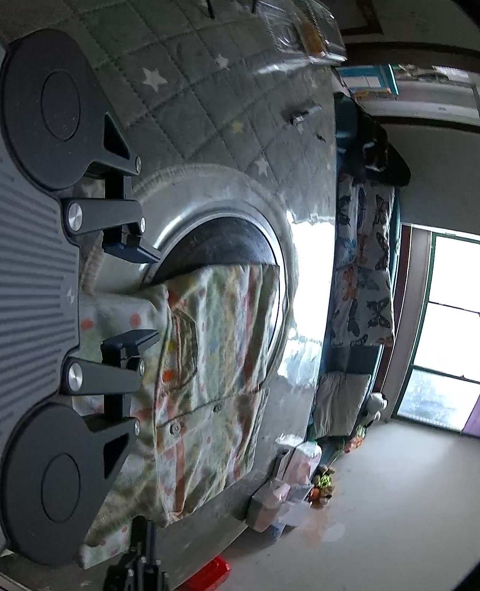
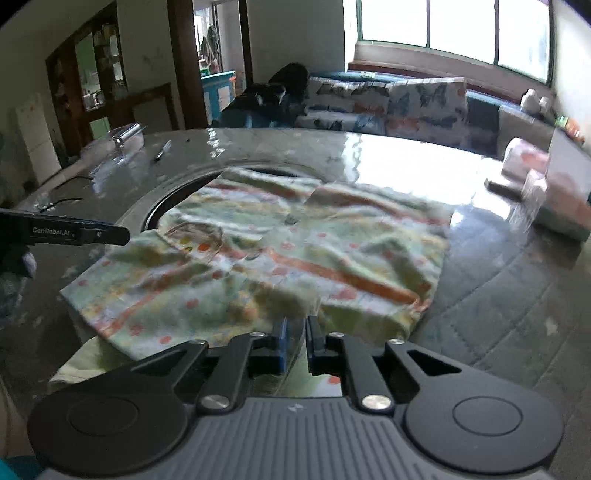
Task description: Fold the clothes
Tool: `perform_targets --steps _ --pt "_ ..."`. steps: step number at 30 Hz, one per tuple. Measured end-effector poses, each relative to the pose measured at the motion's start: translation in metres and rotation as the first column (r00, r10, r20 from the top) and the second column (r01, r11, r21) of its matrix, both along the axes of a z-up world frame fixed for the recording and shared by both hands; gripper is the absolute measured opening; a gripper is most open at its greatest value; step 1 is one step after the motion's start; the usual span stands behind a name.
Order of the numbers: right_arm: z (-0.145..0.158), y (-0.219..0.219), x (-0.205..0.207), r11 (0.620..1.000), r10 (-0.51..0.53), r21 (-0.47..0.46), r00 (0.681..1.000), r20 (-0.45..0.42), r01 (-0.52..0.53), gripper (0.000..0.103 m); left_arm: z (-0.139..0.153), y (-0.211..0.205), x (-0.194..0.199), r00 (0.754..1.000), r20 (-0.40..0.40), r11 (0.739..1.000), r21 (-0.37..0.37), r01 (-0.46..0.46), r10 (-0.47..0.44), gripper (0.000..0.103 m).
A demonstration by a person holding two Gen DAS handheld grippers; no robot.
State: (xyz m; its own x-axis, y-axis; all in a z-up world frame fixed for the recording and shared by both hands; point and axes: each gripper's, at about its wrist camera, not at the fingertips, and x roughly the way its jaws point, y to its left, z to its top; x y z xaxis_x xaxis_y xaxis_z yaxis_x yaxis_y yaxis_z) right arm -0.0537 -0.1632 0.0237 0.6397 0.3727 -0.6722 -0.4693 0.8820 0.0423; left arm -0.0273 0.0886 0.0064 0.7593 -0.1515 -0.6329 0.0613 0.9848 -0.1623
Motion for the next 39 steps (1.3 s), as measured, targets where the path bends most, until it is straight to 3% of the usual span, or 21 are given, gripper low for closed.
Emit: perform_targets --steps 3,8,15,18,23,29,39 --pt "0.005 0.002 -0.002 1.0 0.024 0.007 0.999 0.023 -0.024 0.011 0.001 -0.008 0.003 0.999 0.013 0.999 0.007 0.035 -0.035 0.034" --pt "-0.006 0.009 -0.005 0.993 0.115 0.01 0.993 -0.025 -0.115 0.011 -0.009 -0.018 0.005 0.997 0.0 0.997 0.027 0.078 -0.078 0.031" --pt "-0.013 0.006 -0.015 0.987 0.158 -0.009 0.985 -0.063 -0.159 0.016 -0.016 -0.015 0.002 0.997 -0.014 0.994 0.075 0.078 -0.077 0.031" --pt "-0.007 0.006 -0.02 0.984 0.177 -0.005 0.983 -0.051 -0.178 0.017 -0.008 -0.016 -0.004 0.996 -0.012 0.996 0.04 0.084 -0.084 0.03" --pt "-0.011 0.013 -0.025 0.976 0.214 -0.028 0.975 -0.058 -0.216 0.017 0.001 -0.039 -0.027 0.98 0.016 0.981 0.013 0.196 -0.196 0.03" --pt "-0.011 0.01 -0.03 0.979 0.202 -0.032 0.978 -0.053 -0.203 0.017 -0.008 -0.062 -0.042 0.958 -0.023 0.958 0.005 0.285 -0.285 0.031" --pt "-0.011 -0.001 -0.036 0.982 0.184 -0.032 0.981 -0.062 -0.186 0.019 -0.009 -0.065 -0.051 0.959 -0.031 0.959 0.027 0.282 -0.281 0.033"
